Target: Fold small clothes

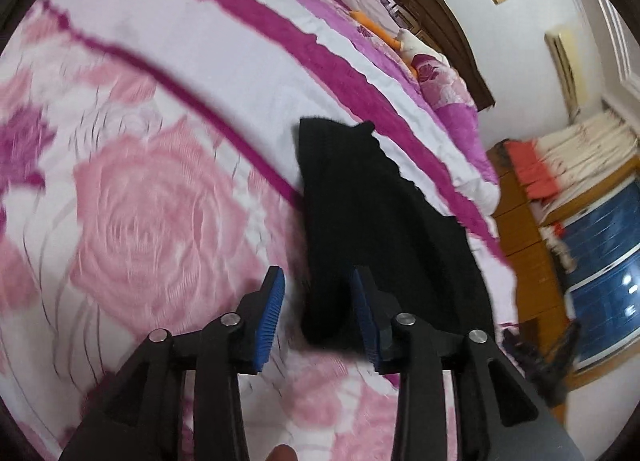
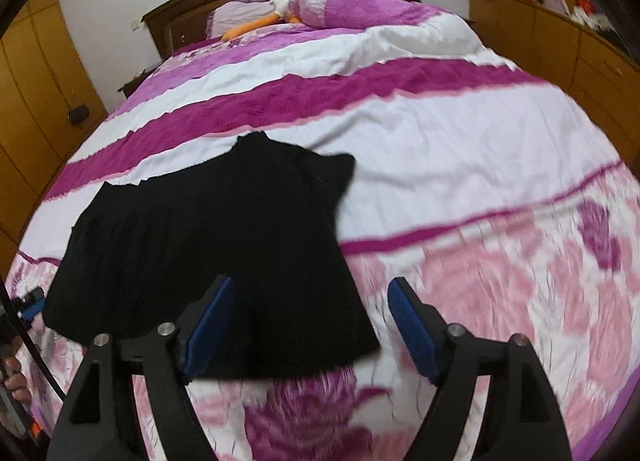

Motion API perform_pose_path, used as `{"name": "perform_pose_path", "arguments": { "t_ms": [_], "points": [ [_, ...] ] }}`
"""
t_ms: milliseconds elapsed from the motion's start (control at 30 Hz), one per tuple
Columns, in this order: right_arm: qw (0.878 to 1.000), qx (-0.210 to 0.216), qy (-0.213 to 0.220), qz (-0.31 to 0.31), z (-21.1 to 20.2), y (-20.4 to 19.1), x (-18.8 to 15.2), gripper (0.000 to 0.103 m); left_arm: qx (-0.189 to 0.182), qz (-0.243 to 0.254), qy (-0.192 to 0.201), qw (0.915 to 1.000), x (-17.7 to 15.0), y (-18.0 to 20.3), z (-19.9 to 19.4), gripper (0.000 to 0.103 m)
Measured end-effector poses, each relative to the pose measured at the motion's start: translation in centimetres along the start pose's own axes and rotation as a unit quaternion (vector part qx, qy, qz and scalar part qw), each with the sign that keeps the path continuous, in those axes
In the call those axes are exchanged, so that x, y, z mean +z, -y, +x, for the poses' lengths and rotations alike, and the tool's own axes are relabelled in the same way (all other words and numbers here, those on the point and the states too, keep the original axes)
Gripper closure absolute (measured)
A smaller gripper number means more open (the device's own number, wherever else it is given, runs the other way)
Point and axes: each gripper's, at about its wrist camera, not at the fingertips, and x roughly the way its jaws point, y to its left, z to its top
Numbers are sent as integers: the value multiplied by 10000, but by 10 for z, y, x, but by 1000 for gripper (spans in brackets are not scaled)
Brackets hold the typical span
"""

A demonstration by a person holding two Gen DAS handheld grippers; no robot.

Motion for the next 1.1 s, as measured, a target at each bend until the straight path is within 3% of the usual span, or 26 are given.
{"name": "perform_pose_path", "arguments": {
  "t_ms": [167,267,433,533,633,733,767,833,867,933,1000,1100],
  "points": [
    [9935,576,-213,960,10,31,-26,17,-607,-459,-253,9968,-10,-14,11,63],
    [9823,790,-417,1648,28,49,-42,17,-661,-700,-241,9951,-14,-23,21,63],
    [9746,1113,-371,1909,33,52,-47,16,-968,-960,-57,9906,-20,-24,24,63],
    [9626,1498,-384,2226,40,55,-45,16,-1310,-1443,-19,9808,-20,-32,30,63],
    [9493,1917,-301,2475,51,56,-41,15,-1427,-1681,-182,9752,-16,-39,39,75],
    [9460,2051,-266,2495,63,55,-33,15,-1288,-1698,-378,9763,-10,-40,43,88],
    [9445,2101,-225,2515,65,54,-30,18,-1257,-1578,-394,9786,-9,-38,41,92],
    [9443,2043,-256,2568,68,52,-26,68,-1185,-1259,-263,9846,-9,-34,33,94],
    [9377,2122,-386,2723,72,54,-27,88,-1125,-1076,-149,9877,-9,-32,28,96],
    [9294,2329,-301,2848,72,58,-30,89,-1068,-946,-68,9897,-9,-31,22,98],
    [9357,2289,-268,2670,68,56,-32,90,-1021,-887,-135,9907,-12,-33,19,100],
    [9343,2357,-254,2661,63,57,-39,90,-912,-785,-152,9926,-13,-36,10,101]
  ]
}}
